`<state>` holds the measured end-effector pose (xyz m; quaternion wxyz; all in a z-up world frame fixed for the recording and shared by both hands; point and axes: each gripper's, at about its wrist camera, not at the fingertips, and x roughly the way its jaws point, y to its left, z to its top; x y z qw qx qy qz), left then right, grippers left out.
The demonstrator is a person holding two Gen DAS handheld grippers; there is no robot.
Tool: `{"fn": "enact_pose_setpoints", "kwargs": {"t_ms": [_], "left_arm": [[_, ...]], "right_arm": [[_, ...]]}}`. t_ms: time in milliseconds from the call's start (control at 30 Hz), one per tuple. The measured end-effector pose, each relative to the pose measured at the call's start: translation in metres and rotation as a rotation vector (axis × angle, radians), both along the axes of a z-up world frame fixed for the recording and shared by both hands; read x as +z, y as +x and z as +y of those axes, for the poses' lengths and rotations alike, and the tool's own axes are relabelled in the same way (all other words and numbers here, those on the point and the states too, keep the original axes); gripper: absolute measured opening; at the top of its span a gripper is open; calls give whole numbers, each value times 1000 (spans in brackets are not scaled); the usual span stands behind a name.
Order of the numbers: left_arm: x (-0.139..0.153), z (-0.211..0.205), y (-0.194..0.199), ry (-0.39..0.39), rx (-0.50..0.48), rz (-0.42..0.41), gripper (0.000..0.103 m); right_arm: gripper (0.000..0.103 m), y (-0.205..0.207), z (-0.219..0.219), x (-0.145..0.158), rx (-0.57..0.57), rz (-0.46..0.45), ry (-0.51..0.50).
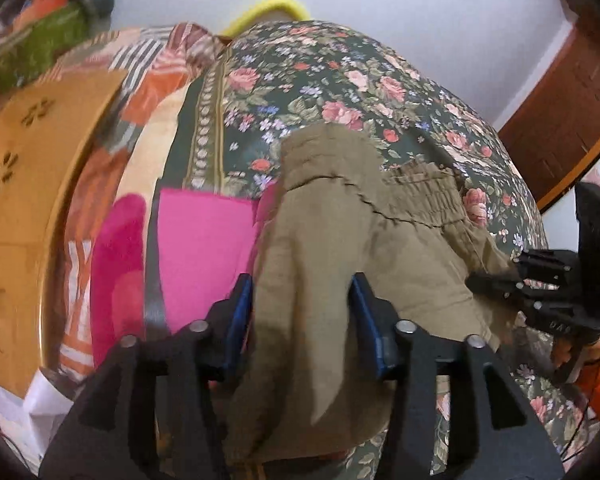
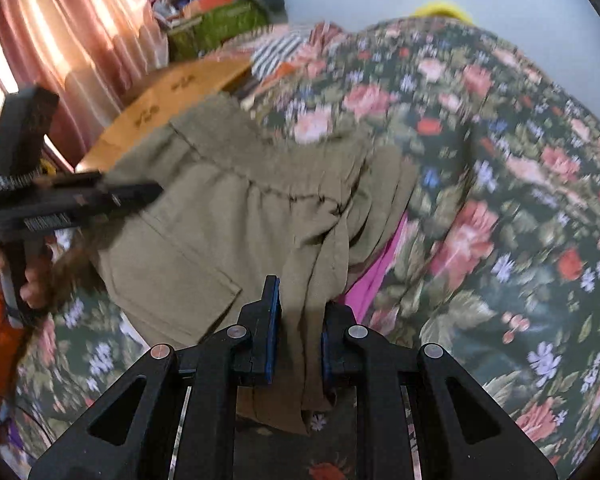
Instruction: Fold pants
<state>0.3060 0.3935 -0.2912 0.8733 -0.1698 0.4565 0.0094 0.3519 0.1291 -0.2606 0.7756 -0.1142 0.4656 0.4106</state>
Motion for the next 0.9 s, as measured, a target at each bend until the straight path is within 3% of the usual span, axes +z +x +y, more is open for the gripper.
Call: {"fn": "enact_pose_setpoints", "kwargs": {"t_ms": [100,233,433,767,900], "left_arm": [[-4,2,-2,6,30,28,67],[5,3,-8,35,75,45,68],[50,-15,-29,190,125,29,67],[162,-89,-98,286,133,-184,67],[210,-129,-144,311,133,-311,67]], "right_arm": [[23,-2,-2,-4,8,22,-19],[30,-10,-8,0,12,18,-45],[35,-25,-25,28,14,-70,-69],[35,-85,-66,133,8,-232,144],[35,-120,-85,175,12,-324,219]]}}
